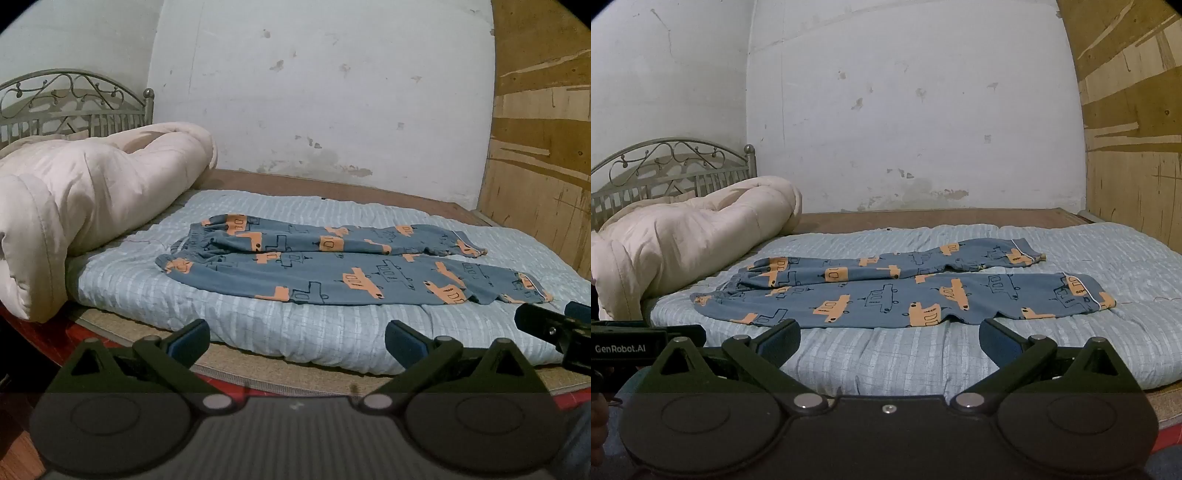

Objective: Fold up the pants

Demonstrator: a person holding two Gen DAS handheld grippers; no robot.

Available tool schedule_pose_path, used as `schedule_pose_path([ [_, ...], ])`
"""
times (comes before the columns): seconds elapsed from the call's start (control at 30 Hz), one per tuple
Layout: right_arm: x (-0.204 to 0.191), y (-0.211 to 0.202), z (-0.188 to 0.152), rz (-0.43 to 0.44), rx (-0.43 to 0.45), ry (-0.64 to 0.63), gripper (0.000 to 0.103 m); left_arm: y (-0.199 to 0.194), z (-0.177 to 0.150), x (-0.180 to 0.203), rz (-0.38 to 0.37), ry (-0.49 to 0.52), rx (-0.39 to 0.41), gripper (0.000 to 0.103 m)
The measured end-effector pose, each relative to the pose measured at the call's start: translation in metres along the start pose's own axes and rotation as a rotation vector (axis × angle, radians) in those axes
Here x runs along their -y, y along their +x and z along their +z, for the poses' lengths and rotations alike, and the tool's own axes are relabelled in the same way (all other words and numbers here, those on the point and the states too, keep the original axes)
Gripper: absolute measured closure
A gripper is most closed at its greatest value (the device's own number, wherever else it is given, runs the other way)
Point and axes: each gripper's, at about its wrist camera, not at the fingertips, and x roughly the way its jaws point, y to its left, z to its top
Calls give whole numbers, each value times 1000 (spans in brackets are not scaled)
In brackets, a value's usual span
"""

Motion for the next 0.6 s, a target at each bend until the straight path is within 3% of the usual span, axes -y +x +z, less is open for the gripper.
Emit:
schedule_pose_path([
  [0.6,0,0,0,-1,0,-5,1,0,0,0,0,1,1,1],
])
